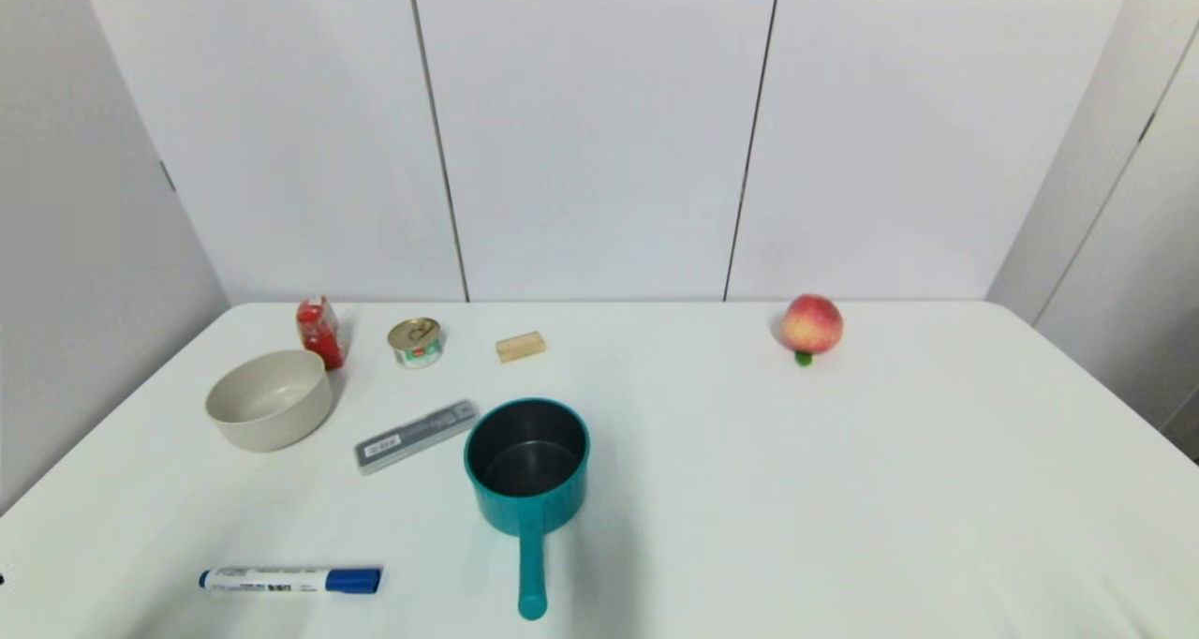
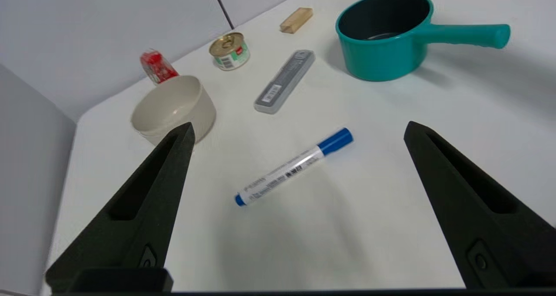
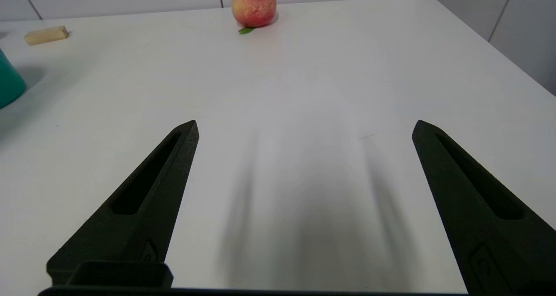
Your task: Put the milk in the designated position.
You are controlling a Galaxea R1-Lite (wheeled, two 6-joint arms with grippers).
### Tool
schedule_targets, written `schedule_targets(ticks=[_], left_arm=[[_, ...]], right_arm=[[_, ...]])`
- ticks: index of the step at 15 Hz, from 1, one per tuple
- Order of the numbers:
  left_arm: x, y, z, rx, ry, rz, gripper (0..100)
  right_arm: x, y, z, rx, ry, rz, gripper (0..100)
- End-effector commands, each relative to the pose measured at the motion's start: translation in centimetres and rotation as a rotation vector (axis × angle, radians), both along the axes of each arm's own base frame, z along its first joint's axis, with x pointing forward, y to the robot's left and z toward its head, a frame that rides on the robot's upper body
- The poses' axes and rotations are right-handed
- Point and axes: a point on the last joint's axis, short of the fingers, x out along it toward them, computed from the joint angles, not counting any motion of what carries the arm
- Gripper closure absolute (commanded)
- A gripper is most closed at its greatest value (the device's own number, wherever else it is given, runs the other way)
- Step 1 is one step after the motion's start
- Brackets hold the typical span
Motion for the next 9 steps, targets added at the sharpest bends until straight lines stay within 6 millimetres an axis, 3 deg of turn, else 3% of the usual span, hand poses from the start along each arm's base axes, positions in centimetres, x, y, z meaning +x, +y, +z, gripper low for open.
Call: schedule_targets(ticks=[1, 5, 7, 9], left_arm=[[-1.1, 0.0, -2.2, -0.084, -0.013, 0.026, 0], [-2.1, 0.1, -4.7, -0.153, -0.070, 0.073, 0], [-1.4, 0.1, -5.8, -0.161, -0.112, 0.090, 0], [-1.2, 0.2, -5.6, -0.214, -0.156, 0.137, 0]], right_arm=[[0.0, 0.0, 0.0, 0.000, 0.001, 0.001, 0], [0.0, 0.0, 0.0, 0.000, 0.001, 0.001, 0], [0.0, 0.0, 0.0, 0.000, 0.001, 0.001, 0], [0.0, 0.0, 0.0, 0.000, 0.001, 0.001, 0]])
